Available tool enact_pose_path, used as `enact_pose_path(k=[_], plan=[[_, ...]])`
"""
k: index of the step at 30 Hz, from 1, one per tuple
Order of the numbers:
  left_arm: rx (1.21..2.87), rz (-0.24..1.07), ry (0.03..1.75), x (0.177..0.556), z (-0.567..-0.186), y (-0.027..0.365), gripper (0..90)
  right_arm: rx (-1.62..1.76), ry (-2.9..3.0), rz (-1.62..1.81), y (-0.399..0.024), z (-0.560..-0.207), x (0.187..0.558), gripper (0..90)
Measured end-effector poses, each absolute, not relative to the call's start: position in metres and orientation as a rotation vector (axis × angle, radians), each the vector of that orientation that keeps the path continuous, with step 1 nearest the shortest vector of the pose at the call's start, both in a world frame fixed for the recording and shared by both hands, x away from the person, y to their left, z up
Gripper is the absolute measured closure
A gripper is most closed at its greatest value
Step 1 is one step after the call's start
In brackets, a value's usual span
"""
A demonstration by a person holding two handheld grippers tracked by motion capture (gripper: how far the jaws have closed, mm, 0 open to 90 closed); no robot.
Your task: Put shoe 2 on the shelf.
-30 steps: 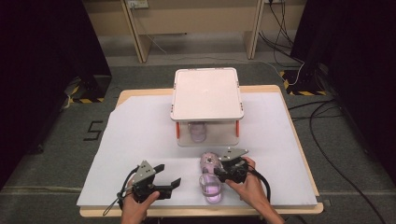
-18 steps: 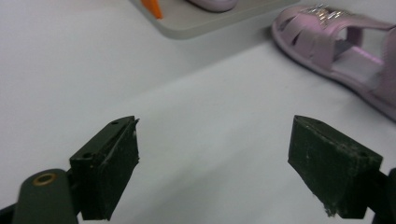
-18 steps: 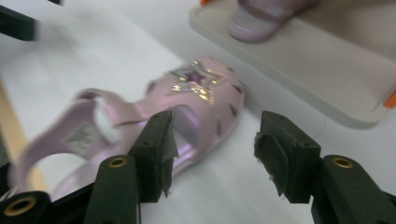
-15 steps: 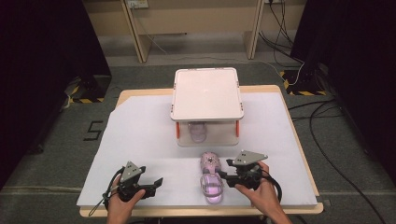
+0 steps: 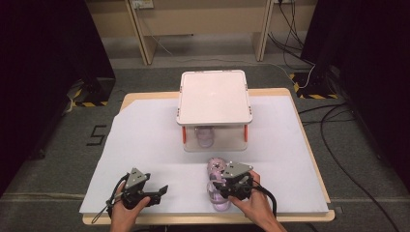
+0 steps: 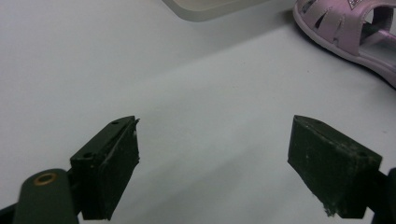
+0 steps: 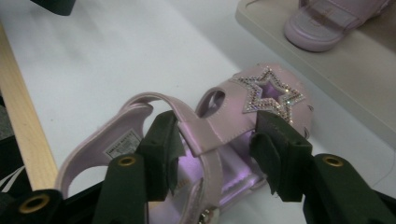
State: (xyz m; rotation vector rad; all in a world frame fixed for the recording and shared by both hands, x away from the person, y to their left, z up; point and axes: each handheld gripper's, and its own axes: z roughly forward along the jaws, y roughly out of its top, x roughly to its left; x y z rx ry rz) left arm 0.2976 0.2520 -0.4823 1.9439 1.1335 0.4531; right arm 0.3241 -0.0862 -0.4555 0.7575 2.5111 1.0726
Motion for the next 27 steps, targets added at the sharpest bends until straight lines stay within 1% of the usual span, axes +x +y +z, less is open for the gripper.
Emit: enact_pose_path(k=[10,17,27], plan=[[1.949,0.455,1.137,0.296,-0.484,0.252,16.0,0.699,2.523,1.004,-0.086,-0.455,0.323,62.9],[1.939,0.458,1.139,0.297,-0.484,0.253,16.0,0.597,2.455,0.98,-0.089,-0.444,0.318,82.7],[1.932,0.46,1.148,0.297,-0.483,0.255,16.0,0.605,2.358,1.027,-0.107,-0.425,0.325,84.7]])
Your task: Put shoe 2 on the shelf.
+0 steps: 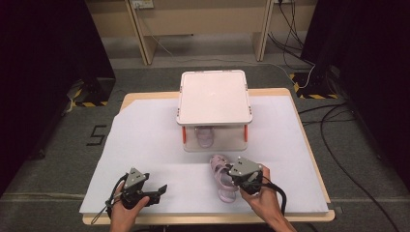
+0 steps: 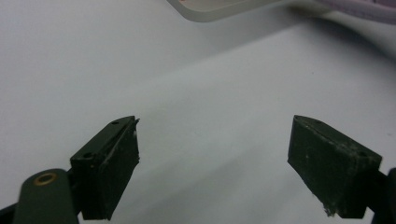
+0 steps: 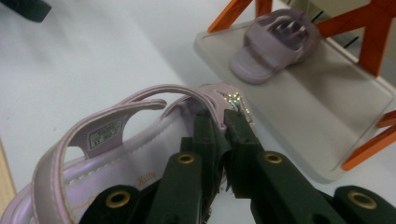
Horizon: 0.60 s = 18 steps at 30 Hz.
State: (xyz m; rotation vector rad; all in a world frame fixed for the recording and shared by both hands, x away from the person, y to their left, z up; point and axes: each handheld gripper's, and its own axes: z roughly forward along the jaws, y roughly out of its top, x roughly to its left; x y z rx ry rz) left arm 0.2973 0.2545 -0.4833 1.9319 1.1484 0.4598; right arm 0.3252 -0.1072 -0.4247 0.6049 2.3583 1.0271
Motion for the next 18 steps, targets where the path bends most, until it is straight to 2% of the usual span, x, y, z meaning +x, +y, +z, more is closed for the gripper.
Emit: enact_pose_path(k=[8,18], plan=[[1.928,0.461,1.154,0.297,-0.484,0.255,16.0,0.618,2.28,0.988,-0.108,-0.417,0.346,84.7],[1.929,0.459,1.156,0.297,-0.484,0.255,16.1,0.644,2.206,0.912,-0.104,-0.429,0.389,84.5]])
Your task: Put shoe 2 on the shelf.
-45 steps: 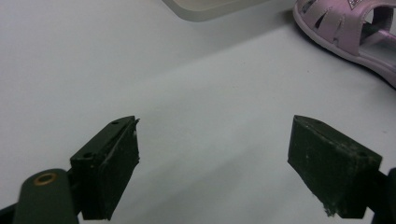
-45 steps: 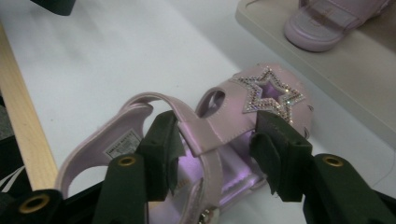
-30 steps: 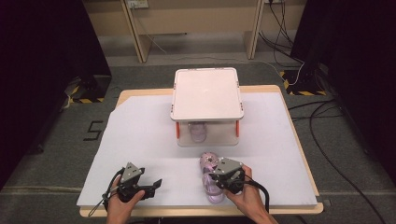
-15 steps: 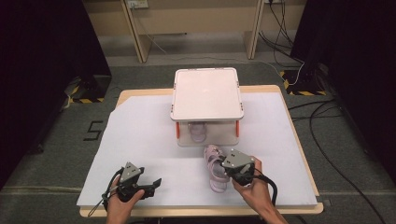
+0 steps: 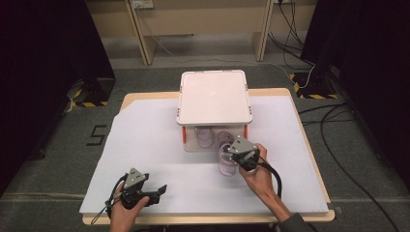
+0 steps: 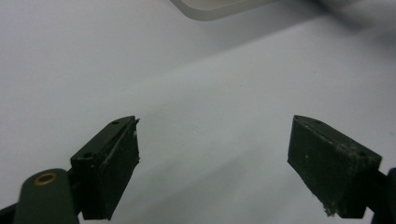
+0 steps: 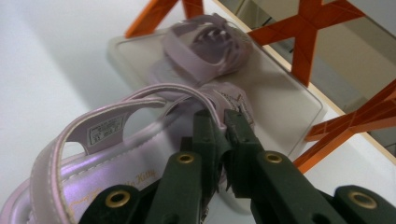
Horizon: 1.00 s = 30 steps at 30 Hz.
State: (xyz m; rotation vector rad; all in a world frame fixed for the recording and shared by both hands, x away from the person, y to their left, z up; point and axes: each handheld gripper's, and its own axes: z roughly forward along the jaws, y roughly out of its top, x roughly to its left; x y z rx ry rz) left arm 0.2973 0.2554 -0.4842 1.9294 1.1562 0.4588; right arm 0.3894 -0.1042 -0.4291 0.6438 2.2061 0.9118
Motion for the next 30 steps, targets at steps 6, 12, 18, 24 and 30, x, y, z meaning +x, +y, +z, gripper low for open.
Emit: enact_pose_path(k=[6,12,18,24,30], plan=[[1.93,0.458,1.155,0.297,-0.484,0.255,16.1,0.637,2.171,0.872,-0.101,-0.437,0.409,84.1],[1.936,0.459,1.149,0.297,-0.485,0.254,16.1,0.636,2.15,0.849,-0.098,-0.444,0.424,83.8],[1.942,0.457,1.145,0.297,-0.485,0.253,16.1,0.648,2.14,0.838,-0.092,-0.448,0.433,83.6],[1.945,0.455,1.142,0.297,-0.485,0.252,16.1,0.66,2.146,0.845,-0.088,-0.449,0.438,81.5],[1.946,0.456,1.14,0.296,-0.485,0.252,16.1,0.687,2.162,0.847,-0.085,-0.451,0.439,69.6]])
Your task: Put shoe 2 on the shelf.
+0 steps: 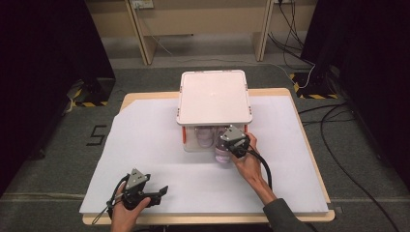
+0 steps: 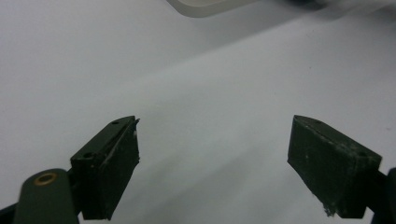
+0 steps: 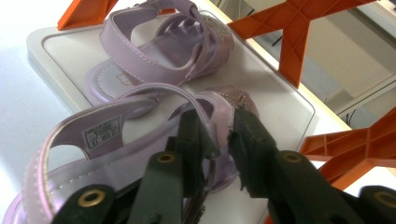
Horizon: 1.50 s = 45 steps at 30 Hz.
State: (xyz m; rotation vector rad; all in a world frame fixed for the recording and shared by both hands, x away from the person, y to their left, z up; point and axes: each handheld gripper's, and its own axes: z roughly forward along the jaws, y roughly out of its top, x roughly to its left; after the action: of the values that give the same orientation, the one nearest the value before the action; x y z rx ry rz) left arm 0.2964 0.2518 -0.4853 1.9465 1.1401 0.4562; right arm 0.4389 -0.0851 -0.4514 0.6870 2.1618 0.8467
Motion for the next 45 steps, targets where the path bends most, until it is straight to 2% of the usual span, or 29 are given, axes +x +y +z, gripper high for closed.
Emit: enact_pose_path(k=[4,10,18,23,33,42,44,45], plan=[[1.948,0.454,1.139,0.297,-0.486,0.252,16.1,0.746,2.178,0.869,-0.086,-0.447,0.437,60.9],[1.953,0.456,1.139,0.296,-0.486,0.251,16.1,0.792,2.189,0.965,-0.095,-0.436,0.426,53.5],[1.949,0.456,1.139,0.296,-0.485,0.251,16.1,0.865,2.21,1.141,-0.11,-0.427,0.397,38.3],[1.953,0.453,1.136,0.296,-0.486,0.25,16.1,0.931,2.206,1.211,-0.119,-0.431,0.376,33.1],[1.956,0.452,1.133,0.297,-0.486,0.25,16.1,0.977,2.282,1.129,-0.109,-0.461,0.361,30.6],[1.957,0.45,1.133,0.297,-0.487,0.249,16.1,0.958,2.267,0.998,-0.093,-0.478,0.373,36.7],[1.957,0.448,1.133,0.297,-0.487,0.249,16.1,0.961,2.25,0.977,-0.094,-0.48,0.375,41.6],[1.957,0.448,1.133,0.297,-0.487,0.249,16.1,0.953,2.248,0.972,-0.094,-0.48,0.376,38.7]])
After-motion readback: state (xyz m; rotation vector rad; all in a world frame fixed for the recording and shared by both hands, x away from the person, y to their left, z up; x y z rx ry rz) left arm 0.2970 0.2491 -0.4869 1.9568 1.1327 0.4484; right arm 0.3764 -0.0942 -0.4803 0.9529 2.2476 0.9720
